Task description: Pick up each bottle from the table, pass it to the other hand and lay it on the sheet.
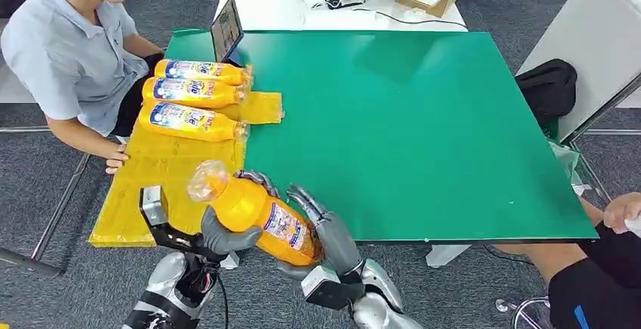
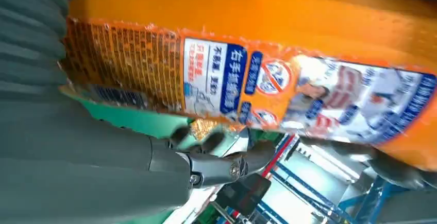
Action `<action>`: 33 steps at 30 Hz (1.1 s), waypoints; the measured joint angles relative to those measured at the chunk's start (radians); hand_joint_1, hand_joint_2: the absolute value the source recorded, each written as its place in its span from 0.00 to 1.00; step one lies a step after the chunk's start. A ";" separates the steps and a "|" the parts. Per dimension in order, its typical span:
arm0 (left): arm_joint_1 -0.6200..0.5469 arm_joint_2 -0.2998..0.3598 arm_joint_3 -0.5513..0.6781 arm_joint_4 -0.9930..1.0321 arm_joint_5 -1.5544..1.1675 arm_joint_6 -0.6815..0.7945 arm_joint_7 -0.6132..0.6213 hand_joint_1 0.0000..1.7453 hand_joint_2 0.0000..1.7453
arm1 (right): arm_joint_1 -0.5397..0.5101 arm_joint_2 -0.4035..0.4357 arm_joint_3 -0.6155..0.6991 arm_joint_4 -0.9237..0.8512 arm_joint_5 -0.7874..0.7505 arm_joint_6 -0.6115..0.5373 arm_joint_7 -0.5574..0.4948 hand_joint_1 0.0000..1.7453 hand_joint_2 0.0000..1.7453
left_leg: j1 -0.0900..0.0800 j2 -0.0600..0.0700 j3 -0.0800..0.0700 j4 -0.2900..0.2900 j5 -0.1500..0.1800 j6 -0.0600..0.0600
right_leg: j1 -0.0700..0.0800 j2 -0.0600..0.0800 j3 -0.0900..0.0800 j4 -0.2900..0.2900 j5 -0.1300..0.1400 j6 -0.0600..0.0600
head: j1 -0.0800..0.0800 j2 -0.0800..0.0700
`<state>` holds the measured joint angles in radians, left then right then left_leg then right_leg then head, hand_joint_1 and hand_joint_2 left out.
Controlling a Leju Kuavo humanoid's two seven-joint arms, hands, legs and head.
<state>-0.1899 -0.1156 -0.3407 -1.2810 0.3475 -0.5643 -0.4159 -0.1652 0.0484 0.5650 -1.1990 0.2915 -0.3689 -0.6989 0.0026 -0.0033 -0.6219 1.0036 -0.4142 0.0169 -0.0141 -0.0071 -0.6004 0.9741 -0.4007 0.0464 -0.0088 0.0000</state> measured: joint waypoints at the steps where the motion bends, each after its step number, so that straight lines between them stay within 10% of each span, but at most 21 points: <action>1: 0.000 0.000 0.000 0.001 0.004 0.013 0.007 1.00 1.00 | 0.000 0.000 0.000 -0.003 -0.002 -0.003 0.000 0.00 1.00 | 0.000 0.000 0.000 0.000 0.000 0.000 | 0.000 0.000 0.000 0.000 0.000 0.000 | 0.000 0.000; 7: -0.007 -0.001 0.012 0.012 -0.002 0.090 0.036 1.00 1.00 | -0.006 0.000 0.000 -0.007 0.002 -0.032 0.000 0.00 1.00 | 0.000 0.000 0.000 0.000 0.000 0.000 | 0.000 0.000 0.000 0.000 0.000 0.000 | 0.000 0.000; 8: -0.007 -0.001 0.015 0.013 -0.002 0.092 0.036 1.00 1.00 | -0.006 0.000 0.000 -0.007 0.002 -0.032 0.000 0.00 0.00 | 0.000 0.000 0.000 0.000 0.000 0.000 | 0.000 0.000 0.000 0.000 0.000 0.000 | 0.001 0.000; 23: -0.060 0.008 0.095 0.043 0.029 0.179 0.056 1.00 1.00 | -0.017 -0.010 0.000 -0.013 -0.006 -0.104 0.000 0.00 0.00 | 0.000 0.000 0.000 0.000 0.000 0.000 | 0.000 0.000 0.000 0.000 0.000 0.000 | 0.000 0.000; 33: -0.208 0.069 0.169 0.119 -0.358 0.537 0.013 1.00 1.00 | -0.025 -0.030 0.000 -0.026 -0.034 -0.183 0.000 0.00 0.00 | 0.000 0.000 0.000 0.000 0.001 0.000 | 0.000 0.000 0.000 0.000 0.000 0.000 | 0.000 0.000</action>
<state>-0.3978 -0.0462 -0.1717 -1.1624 -0.0101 -0.0268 -0.4024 -0.1902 0.0183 0.5650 -1.2245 0.2579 -0.5516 -0.6989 0.0028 -0.0030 -0.6217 1.0037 -0.4134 0.0166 -0.0139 -0.0070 -0.6007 0.9745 -0.4004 0.0465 -0.0087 0.0000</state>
